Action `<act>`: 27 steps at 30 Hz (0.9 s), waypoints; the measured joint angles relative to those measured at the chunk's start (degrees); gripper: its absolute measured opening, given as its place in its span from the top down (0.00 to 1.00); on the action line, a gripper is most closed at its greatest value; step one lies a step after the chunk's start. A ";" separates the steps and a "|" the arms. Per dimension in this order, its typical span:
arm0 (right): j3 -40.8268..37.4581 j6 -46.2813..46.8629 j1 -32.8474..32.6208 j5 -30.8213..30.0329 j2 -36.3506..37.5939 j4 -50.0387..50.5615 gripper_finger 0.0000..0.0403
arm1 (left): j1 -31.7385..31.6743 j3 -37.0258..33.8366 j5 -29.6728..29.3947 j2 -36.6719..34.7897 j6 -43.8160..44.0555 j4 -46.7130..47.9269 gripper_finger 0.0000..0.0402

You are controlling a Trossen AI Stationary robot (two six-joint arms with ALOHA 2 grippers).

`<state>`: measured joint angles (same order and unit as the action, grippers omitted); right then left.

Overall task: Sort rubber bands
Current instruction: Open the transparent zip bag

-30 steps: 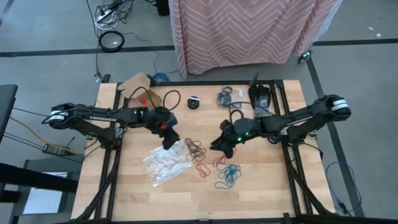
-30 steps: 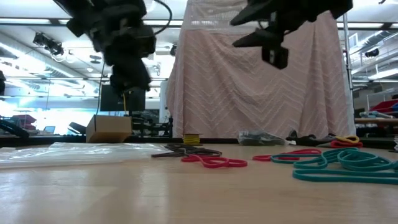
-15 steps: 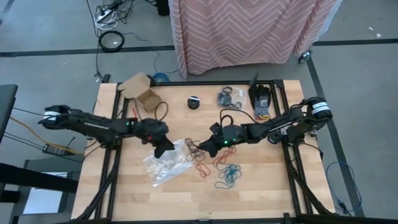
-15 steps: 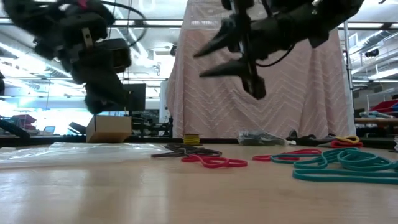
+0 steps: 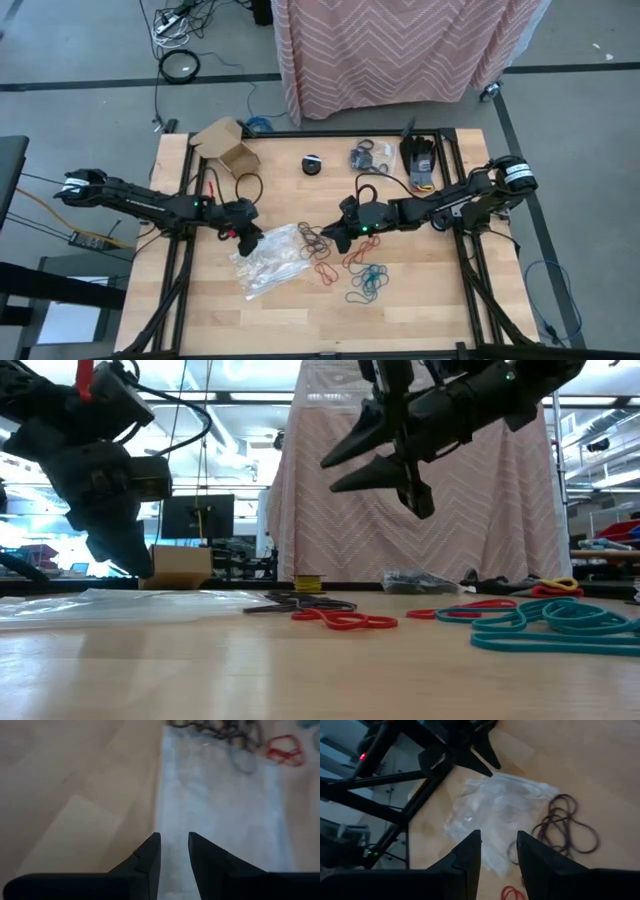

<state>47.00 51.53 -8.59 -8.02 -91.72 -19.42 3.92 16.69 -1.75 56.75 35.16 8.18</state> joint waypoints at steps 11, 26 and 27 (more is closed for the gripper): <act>-0.02 -1.19 0.88 1.03 0.00 2.29 0.72 | 1.43 0.00 0.24 4.49 -3.51 1.17 0.69; -0.07 -1.07 0.88 3.26 0.00 5.09 0.72 | 2.95 0.07 5.39 7.45 0.22 -2.42 0.70; -0.07 -0.99 0.88 3.26 0.00 5.09 0.72 | 2.95 0.07 5.15 7.45 0.86 -2.32 0.74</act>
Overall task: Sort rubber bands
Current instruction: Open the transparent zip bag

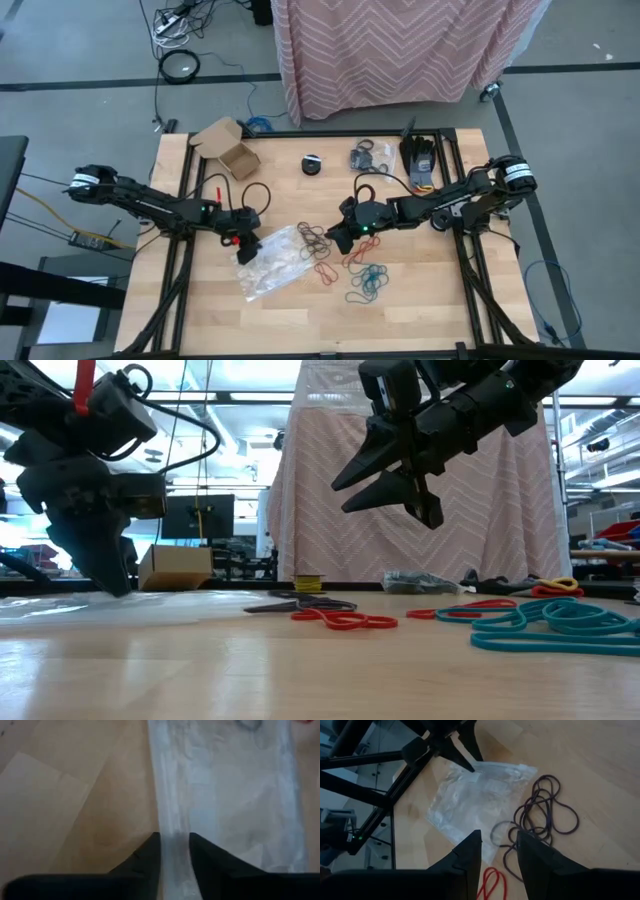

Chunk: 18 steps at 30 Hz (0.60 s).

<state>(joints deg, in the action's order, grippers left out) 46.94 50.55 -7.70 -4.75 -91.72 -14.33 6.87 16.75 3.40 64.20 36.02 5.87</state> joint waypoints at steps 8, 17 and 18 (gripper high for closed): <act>0.00 0.35 0.00 0.00 0.00 -0.01 0.72 | 0.00 -0.02 1.44 -0.27 3.13 -1.20 0.98; 0.00 0.37 0.19 3.05 0.00 -5.86 0.72 | 0.00 11.51 4.64 -3.13 -3.67 0.92 1.00; 0.00 0.36 0.29 3.78 0.00 -7.32 0.72 | 0.00 13.82 5.09 -3.31 -5.43 2.38 1.00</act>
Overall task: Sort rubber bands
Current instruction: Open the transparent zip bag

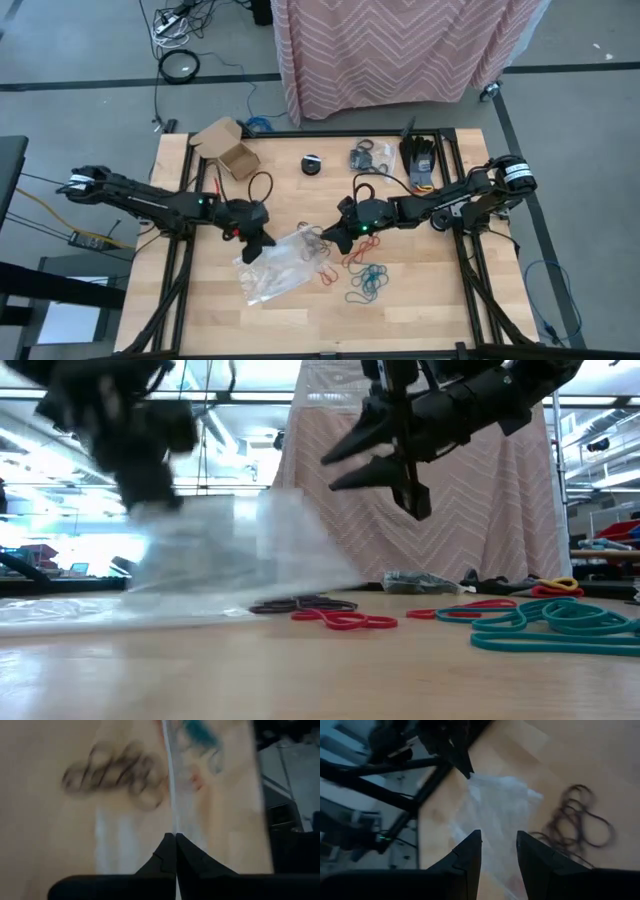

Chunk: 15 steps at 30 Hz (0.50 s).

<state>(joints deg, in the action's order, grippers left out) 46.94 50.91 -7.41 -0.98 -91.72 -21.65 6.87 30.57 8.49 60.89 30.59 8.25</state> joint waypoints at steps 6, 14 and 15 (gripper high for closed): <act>0.09 0.24 1.73 4.96 1.43 -11.23 0.72 | -0.01 16.69 -0.78 -0.06 -12.07 14.76 1.00; 6.05 -10.10 2.99 2.90 11.67 -9.18 0.72 | -1.29 33.72 -9.25 -0.08 -22.15 30.27 1.00; 7.10 -11.73 3.11 2.21 12.91 -8.07 0.72 | -1.48 35.10 -9.74 -0.10 -22.93 30.61 1.00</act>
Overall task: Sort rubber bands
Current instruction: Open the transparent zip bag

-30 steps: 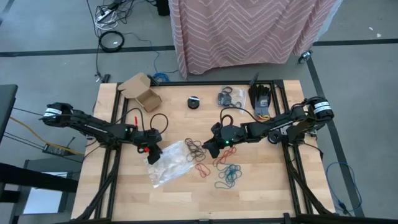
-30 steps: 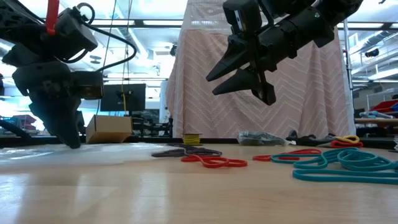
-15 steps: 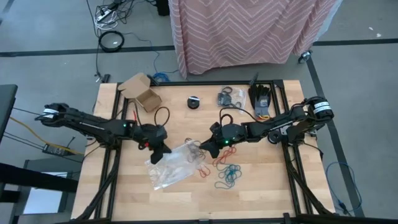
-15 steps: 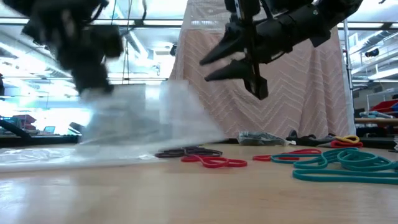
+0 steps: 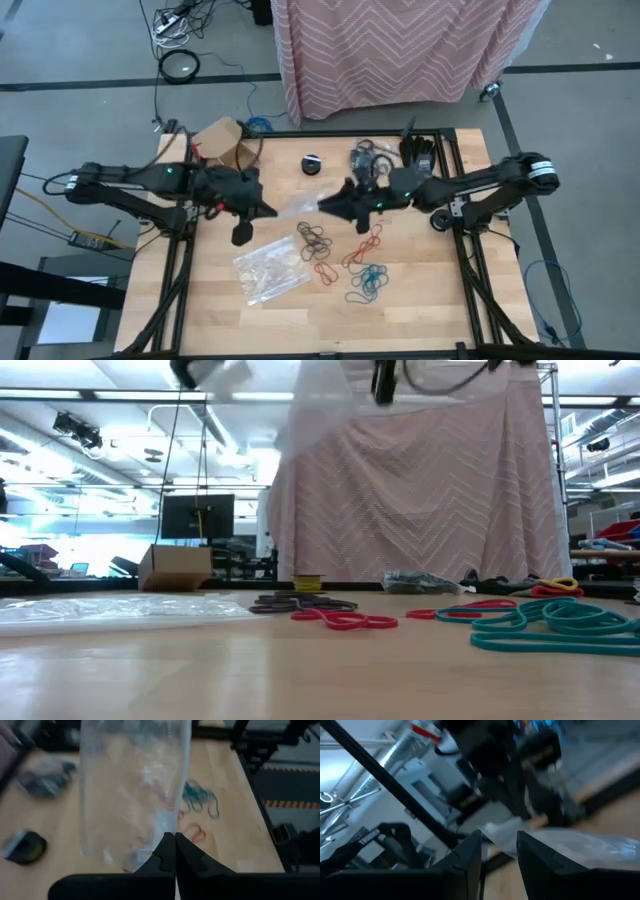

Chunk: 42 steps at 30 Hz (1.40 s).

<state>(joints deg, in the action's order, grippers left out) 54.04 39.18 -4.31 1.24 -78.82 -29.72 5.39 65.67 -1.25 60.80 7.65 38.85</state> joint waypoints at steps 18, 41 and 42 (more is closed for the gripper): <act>25.35 -26.62 0.34 -7.13 6.28 29.99 0.72 | -1.40 15.10 -4.10 0.02 -9.15 -2.17 1.00; 27.63 -26.16 1.54 -5.31 -2.37 38.58 0.80 | -2.89 15.10 -4.38 3.32 -10.20 7.47 1.00; 27.63 -26.16 1.54 -4.73 -2.05 39.87 0.83 | -2.89 15.10 -4.71 3.24 -10.20 7.48 1.00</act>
<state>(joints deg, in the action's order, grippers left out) 81.67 13.02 -2.76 -3.50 -80.87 10.16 2.50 80.77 -5.96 64.04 -2.55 46.33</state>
